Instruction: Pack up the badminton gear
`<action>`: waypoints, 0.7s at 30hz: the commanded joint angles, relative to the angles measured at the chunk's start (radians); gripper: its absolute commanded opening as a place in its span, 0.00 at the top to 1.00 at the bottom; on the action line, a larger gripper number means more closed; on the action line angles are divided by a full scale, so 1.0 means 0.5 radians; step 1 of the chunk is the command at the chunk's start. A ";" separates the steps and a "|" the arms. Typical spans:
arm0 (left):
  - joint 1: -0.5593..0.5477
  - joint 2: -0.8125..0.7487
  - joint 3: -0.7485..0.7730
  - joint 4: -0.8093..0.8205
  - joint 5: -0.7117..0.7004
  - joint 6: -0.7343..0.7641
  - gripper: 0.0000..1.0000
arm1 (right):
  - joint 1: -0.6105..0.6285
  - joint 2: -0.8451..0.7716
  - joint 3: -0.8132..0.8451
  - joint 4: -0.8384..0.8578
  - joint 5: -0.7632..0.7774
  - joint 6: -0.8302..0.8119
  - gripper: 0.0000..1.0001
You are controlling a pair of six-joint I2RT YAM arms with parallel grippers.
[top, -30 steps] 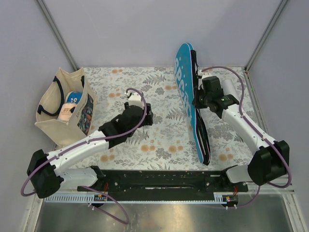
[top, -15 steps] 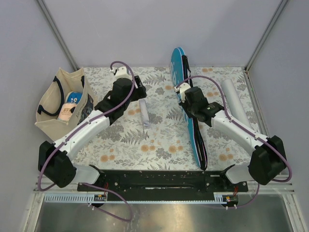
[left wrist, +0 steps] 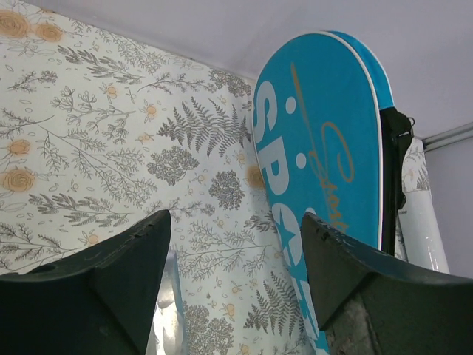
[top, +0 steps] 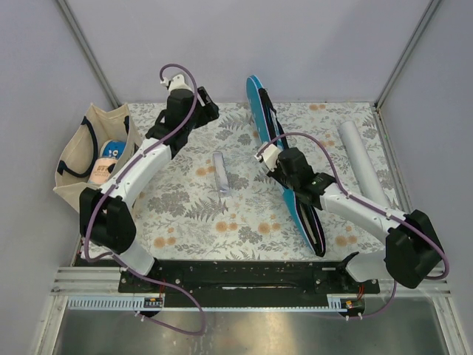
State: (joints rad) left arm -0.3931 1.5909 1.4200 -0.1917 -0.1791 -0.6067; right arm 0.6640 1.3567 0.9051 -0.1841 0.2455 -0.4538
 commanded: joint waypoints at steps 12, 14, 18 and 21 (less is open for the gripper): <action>0.124 0.156 0.280 0.245 0.257 -0.195 0.25 | 0.237 -0.118 -0.181 0.190 0.015 -0.335 1.00; 0.130 0.162 0.283 0.245 0.257 -0.195 0.25 | 0.249 -0.127 -0.187 0.202 0.009 -0.338 1.00; 0.166 0.187 0.222 0.279 0.269 -0.204 0.24 | 0.255 -0.167 -0.233 0.254 -0.006 -0.375 1.00; 0.215 0.245 0.234 0.294 0.324 -0.235 0.24 | 0.255 -0.219 -0.322 0.346 -0.080 -0.448 1.00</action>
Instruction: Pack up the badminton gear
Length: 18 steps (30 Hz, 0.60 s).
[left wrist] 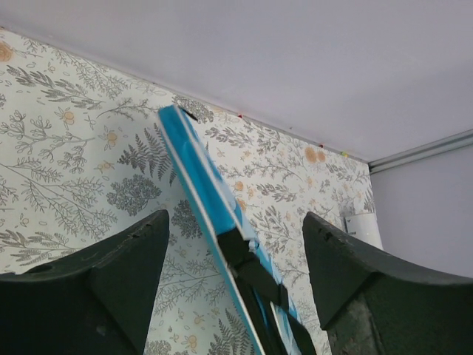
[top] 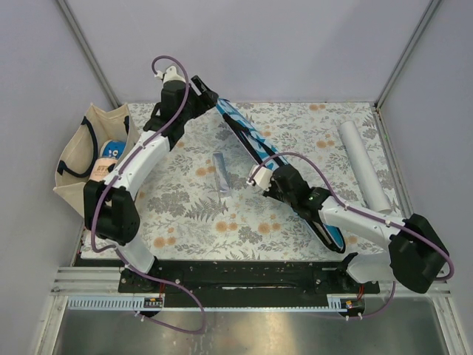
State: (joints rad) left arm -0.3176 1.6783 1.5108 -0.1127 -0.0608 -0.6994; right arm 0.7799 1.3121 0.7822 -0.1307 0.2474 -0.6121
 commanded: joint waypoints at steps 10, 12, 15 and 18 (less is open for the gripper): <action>0.111 0.159 -0.046 0.173 0.192 -0.065 0.24 | 0.023 -0.194 -0.193 0.415 -0.160 -0.163 1.00; 0.114 0.165 -0.061 0.170 0.229 -0.055 0.25 | 0.020 -0.210 -0.202 0.424 -0.173 -0.144 1.00; 0.120 0.150 -0.122 0.152 0.214 -0.040 0.26 | 0.023 -0.222 -0.205 0.421 -0.179 -0.147 1.00; 0.135 0.129 -0.171 0.140 0.214 -0.025 0.27 | 0.020 -0.237 -0.218 0.427 -0.179 -0.150 1.00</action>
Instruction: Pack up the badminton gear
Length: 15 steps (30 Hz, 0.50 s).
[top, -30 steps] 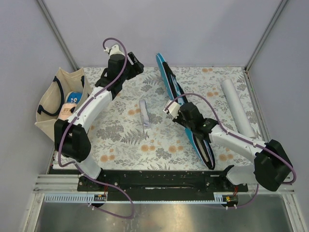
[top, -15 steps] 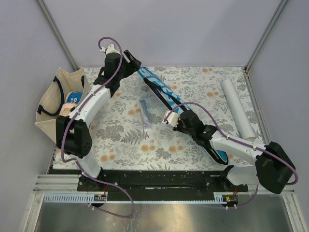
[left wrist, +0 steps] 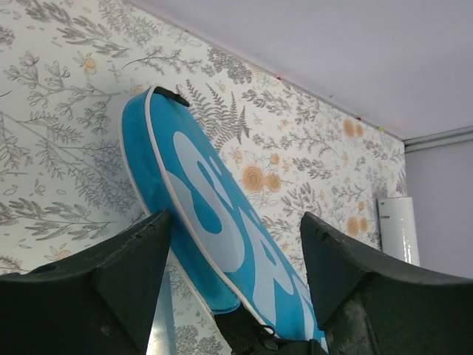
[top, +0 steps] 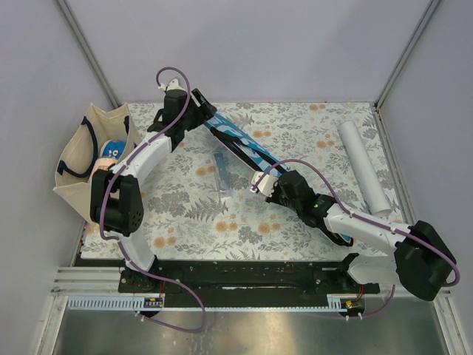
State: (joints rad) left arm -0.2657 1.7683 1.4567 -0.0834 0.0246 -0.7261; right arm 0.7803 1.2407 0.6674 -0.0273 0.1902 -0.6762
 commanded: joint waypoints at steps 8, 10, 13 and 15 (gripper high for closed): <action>0.034 -0.128 -0.078 -0.152 -0.175 0.130 0.27 | 0.022 -0.101 0.015 0.186 -0.070 -0.010 1.00; 0.037 -0.146 -0.079 -0.198 -0.181 0.109 0.27 | 0.019 -0.092 0.021 0.190 -0.064 -0.010 1.00; 0.050 -0.171 -0.082 -0.241 -0.190 0.078 0.26 | 0.019 -0.088 0.018 0.190 -0.061 -0.016 1.00; 0.065 -0.177 -0.091 -0.260 -0.197 0.038 0.26 | 0.022 -0.076 0.021 0.187 -0.064 -0.016 1.00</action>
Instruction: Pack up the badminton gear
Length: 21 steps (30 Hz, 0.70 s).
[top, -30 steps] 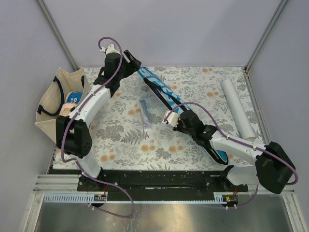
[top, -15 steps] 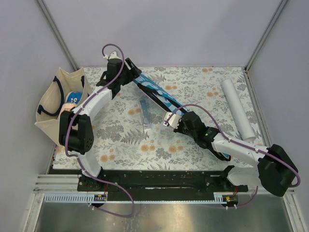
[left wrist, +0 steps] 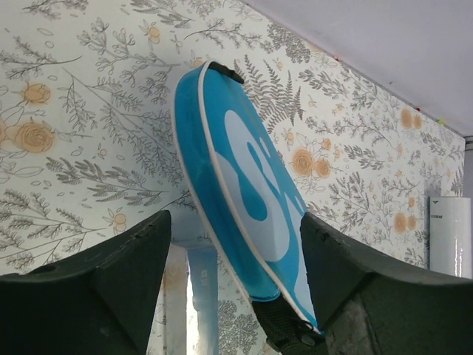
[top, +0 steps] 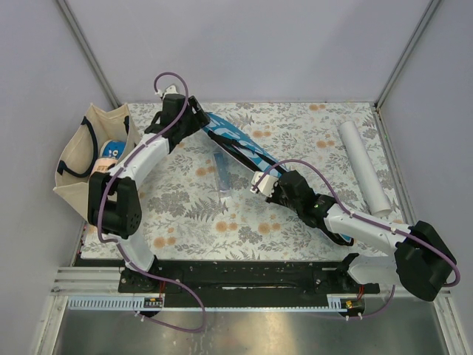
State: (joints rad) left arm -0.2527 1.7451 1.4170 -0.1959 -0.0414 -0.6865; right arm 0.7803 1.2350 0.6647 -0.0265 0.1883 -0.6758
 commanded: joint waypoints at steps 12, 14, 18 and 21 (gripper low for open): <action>0.137 -0.011 -0.149 0.241 0.346 -0.388 0.41 | 0.022 -0.056 0.024 0.191 -0.134 -0.001 1.00; 0.149 0.013 -0.171 0.290 0.408 -0.434 0.46 | 0.019 -0.056 0.024 0.182 -0.149 0.008 1.00; 0.195 0.032 -0.214 0.383 0.561 -0.560 0.60 | 0.019 -0.043 0.011 0.212 -0.137 0.014 0.98; 0.211 0.029 -0.251 0.471 0.629 -0.627 0.75 | 0.019 -0.022 0.042 0.197 -0.097 0.035 0.94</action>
State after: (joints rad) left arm -0.1627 1.7515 1.3140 -0.0715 0.1734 -0.9287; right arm 0.7803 1.2350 0.6624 -0.0246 0.1547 -0.6743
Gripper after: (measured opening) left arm 0.326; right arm 0.036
